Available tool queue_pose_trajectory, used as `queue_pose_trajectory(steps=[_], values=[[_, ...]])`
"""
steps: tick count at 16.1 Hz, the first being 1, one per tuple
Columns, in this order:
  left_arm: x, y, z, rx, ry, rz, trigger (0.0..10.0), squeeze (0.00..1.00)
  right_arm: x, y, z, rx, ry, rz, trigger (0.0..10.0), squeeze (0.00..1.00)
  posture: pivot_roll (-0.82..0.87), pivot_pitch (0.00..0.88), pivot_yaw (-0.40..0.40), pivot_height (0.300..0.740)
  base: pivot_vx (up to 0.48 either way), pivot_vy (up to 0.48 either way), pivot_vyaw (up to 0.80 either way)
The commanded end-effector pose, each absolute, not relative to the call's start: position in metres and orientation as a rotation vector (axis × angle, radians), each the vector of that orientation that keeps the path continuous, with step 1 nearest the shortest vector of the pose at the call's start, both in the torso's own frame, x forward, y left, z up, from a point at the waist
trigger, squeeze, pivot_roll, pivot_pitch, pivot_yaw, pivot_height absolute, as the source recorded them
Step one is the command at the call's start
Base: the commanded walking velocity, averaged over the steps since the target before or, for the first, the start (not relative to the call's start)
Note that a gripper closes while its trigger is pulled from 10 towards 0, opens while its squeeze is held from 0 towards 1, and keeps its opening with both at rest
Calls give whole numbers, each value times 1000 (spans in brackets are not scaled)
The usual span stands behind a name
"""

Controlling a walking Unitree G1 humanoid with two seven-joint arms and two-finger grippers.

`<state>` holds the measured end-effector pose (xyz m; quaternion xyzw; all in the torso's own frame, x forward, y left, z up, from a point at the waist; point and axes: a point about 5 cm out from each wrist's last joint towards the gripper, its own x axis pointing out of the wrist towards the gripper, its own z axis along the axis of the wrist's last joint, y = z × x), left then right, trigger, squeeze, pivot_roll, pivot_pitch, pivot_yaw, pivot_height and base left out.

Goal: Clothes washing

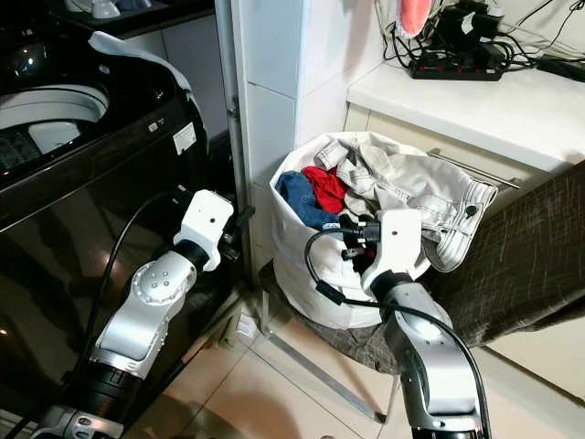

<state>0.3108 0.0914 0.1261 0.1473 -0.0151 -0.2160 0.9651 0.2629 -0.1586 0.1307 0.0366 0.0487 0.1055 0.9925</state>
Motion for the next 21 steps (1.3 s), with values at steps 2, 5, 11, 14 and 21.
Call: queue_pose_trajectory(steps=[2, 5, 11, 14, 21], values=[[309, 87, 124, 304, -31, -447, 10000, 0, 261, -162, 140, 77, 63, 214, 10000, 0, -77, 0, -37, 740, 0, 0, 0], [308, 84, 124, 294, -30, -452, 10000, 0, 262, -162, 142, 77, 59, 229, 10000, 0, -76, 0, -46, 740, 0, 0, 0], [306, 81, 121, 306, -25, -451, 10000, 0, 262, -161, 145, 73, 49, 263, 10000, 0, -71, 0, -73, 740, 0, 0, 0], [305, 80, 120, 304, -22, -444, 10000, 0, 263, -161, 147, 70, 47, 283, 10000, 0, -63, 0, -89, 740, 0, 0, 0], [308, 85, 130, 300, -68, -425, 10000, 0, 270, -156, 148, 93, 42, 295, 10000, 0, -35, 0, -110, 740, 0, 0, 0]])
